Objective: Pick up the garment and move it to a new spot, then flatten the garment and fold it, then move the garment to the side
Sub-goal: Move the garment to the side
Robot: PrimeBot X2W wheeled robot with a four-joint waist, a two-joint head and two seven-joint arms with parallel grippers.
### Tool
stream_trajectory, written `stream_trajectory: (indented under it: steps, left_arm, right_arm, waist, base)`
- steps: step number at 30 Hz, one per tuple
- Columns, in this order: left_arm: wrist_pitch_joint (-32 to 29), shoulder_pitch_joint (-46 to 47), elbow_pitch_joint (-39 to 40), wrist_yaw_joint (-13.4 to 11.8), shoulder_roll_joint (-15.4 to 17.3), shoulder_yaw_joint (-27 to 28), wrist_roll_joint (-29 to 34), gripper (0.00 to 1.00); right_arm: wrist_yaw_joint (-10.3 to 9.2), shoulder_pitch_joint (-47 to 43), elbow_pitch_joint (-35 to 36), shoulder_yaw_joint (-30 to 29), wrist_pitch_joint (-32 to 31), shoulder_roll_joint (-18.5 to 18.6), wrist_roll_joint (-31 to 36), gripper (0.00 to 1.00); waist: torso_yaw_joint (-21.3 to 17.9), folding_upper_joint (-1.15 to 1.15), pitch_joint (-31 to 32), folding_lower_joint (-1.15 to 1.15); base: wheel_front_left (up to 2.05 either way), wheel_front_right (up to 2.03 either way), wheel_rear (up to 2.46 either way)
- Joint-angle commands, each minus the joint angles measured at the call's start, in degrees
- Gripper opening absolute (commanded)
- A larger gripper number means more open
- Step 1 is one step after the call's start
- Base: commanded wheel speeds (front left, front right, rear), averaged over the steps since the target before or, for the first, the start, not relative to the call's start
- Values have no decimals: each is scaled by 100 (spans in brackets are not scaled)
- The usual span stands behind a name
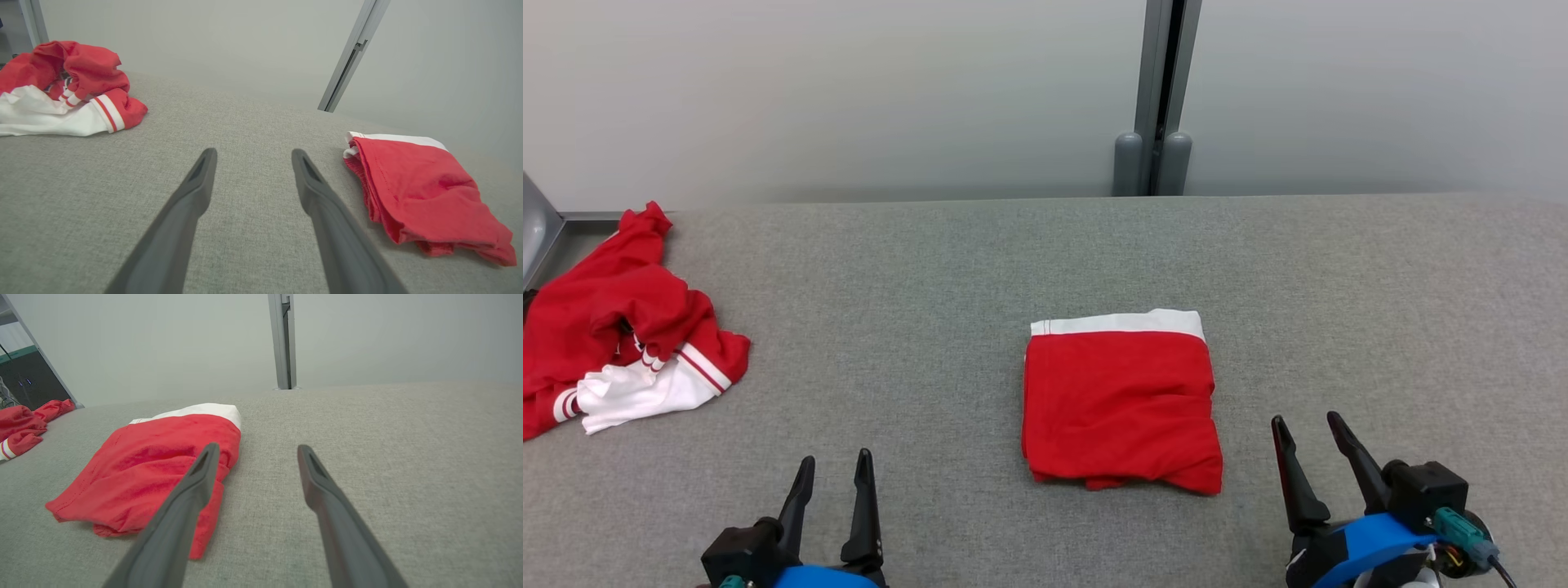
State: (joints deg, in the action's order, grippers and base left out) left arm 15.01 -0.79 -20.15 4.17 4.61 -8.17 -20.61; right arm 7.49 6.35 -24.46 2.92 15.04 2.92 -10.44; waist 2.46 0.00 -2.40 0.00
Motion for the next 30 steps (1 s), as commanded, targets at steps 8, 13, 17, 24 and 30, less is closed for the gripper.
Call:
stream_trajectory:
  steps: [8,13,17,24,30]
  left_arm:
    - [24,172,95,-37,0,-57,185,100]
    - [24,196,141,-72,-23,-109,270,100]
    - [24,207,183,-69,-58,-145,249,100]
    - [24,227,197,-85,-101,-156,236,100]
    - [24,235,207,-45,-128,-126,283,100]
  right_arm:
    - [0,684,-40,-285,-885,-2,655,100]
    - [0,1160,-149,-303,-2151,-3,844,100]
    - [0,1387,-347,-264,-2913,4,861,100]
    - [0,1621,-910,-308,-3669,135,602,100]
    - [0,1838,-1310,-208,-3896,112,181,45]
  waist:
    - [158,0,-90,0]
    - [332,0,-133,0]
    - [523,0,-195,0]
    - [849,0,-375,0]
    - [954,0,-509,0]
  base:
    - [0,0,0]
    - [0,0,0]
    - [0,0,0]
    - [0,0,0]
    - [0,0,0]
